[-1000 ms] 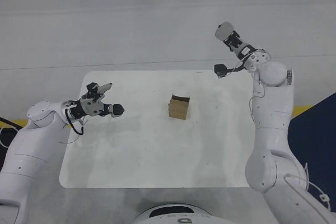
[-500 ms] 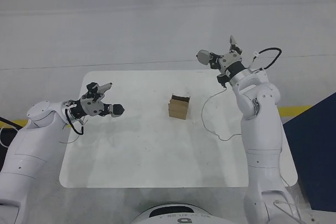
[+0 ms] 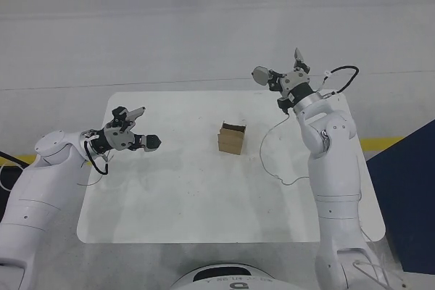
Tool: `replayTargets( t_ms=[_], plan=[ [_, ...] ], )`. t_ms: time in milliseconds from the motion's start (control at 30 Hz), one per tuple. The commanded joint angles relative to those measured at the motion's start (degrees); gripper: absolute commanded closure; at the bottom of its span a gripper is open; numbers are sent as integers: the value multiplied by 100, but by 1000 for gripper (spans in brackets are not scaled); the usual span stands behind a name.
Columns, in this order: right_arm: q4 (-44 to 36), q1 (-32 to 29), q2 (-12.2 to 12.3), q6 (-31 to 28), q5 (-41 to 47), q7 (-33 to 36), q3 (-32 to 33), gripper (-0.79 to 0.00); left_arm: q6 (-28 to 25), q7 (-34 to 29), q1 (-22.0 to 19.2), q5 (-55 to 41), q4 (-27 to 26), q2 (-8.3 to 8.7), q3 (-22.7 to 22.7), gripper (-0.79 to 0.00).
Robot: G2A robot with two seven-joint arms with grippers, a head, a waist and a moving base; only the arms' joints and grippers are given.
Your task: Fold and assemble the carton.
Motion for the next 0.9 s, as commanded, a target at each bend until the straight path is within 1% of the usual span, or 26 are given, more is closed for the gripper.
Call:
replayTargets(
  t_ms=[0, 67, 100, 167, 233, 300, 333, 367, 433, 500, 533, 633, 700, 800, 867],
  plan=[
    [0, 0, 0, 0, -1, 1, 0, -785, 0, 0, 0, 0, 0, 0, 0, -785],
    [-46, 7, 2, 54, -36, 38, -35, -785, 0, 0, 0, 0, 0, 0, 0, -785],
    [-174, 22, 20, 296, -249, 145, -140, -785, 0, 0, 0, 0, 0, 0, 0, -785],
    [-455, 128, 110, 887, -1188, 342, -273, -785, 0, 0, 0, 0, 0, 0, 0, -785],
    [-700, 153, 202, 1218, -2170, 514, -341, -785, 0, 0, 0, 0, 0, 0, 0, -785],
    [-971, 72, 282, 1136, -3075, 542, -301, -785, 0, 0, 0, 0, 0, 0, 0, -785],
    [-1164, 20, 327, 1166, -3668, 515, -348, -785, 0, 0, 0, 0, 0, 0, 0, -785],
    [-1339, -27, 376, 1284, -4227, 564, -424, -785, 0, 0, 0, 0, 0, 0, 0, -785],
    [-1554, -94, 480, 1650, -5149, 877, -546, -785, 0, 0, 0, 0, 0, 0, 0, -785],
    [-1726, -100, 606, 1852, -6511, 900, -683, -785, 0, 0, 0, 0, 0, 0, 0, -785],
    [-1786, -120, 661, 1876, -7160, 950, -826, -785, 0, 0, 0, 0, 0, 0, 0, -785],
    [-1891, -212, 853, 1629, -8771, 1813, -1182, -785, 0, 0, 0, 0, 0, 0, 0, -785],
    [-1903, -309, 989, 1460, -9907, 2250, -1288, -785, 0, 0, 0, 0, 0, 0, 0, -785],
    [-1998, -442, 1153, 1145, -11328, 2883, -1483, -785, 0, 0, 0, 0, 0, 0, 0, -785],
    [-2145, -576, 1247, 832, -12048, 3402, -1602, -785, 0, 0, 0, 0, 0, 0, 0, -785]
  ],
)
